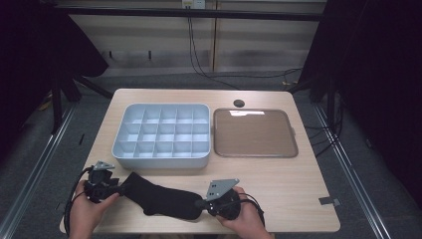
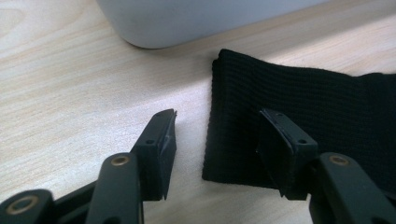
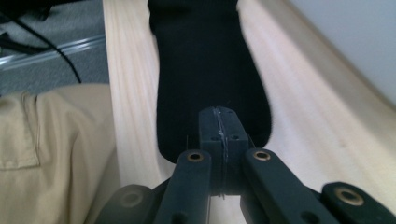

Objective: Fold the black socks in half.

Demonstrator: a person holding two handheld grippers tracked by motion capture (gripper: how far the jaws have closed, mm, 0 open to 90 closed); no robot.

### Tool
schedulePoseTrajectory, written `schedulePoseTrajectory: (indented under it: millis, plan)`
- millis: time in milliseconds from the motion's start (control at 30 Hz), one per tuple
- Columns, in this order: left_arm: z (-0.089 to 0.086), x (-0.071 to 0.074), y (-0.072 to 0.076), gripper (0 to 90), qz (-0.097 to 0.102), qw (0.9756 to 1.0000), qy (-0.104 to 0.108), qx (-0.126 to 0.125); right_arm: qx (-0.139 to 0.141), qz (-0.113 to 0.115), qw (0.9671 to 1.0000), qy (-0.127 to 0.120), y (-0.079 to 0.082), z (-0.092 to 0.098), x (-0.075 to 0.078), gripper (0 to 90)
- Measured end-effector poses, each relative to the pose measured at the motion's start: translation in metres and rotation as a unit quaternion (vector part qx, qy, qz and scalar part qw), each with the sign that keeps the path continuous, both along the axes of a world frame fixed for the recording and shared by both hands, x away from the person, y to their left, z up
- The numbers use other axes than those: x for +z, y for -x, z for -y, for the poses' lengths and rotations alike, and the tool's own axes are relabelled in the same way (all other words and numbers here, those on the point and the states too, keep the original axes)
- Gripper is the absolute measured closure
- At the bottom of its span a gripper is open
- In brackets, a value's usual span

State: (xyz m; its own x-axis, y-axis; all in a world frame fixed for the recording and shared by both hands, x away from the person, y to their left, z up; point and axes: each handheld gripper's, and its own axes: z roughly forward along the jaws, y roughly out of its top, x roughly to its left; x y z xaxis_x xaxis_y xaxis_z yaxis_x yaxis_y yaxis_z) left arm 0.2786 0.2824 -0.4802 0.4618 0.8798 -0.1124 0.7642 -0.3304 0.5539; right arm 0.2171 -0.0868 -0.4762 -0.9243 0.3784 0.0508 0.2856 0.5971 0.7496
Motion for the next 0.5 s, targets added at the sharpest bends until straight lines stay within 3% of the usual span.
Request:
schedulePoseTrajectory:
  millis: [267,500]
  plan:
    - [0.001,-0.002,-0.002,52.1,-0.009,1.0000,0.004,-0.002,0.008,-0.019,0.9996,0.017,-0.001,-0.003,-0.011,90.0]
    - [0.005,0.000,-0.003,66.3,-0.027,0.9996,0.008,0.000,0.012,-0.021,0.9994,0.024,-0.001,-0.005,-0.015,90.0]
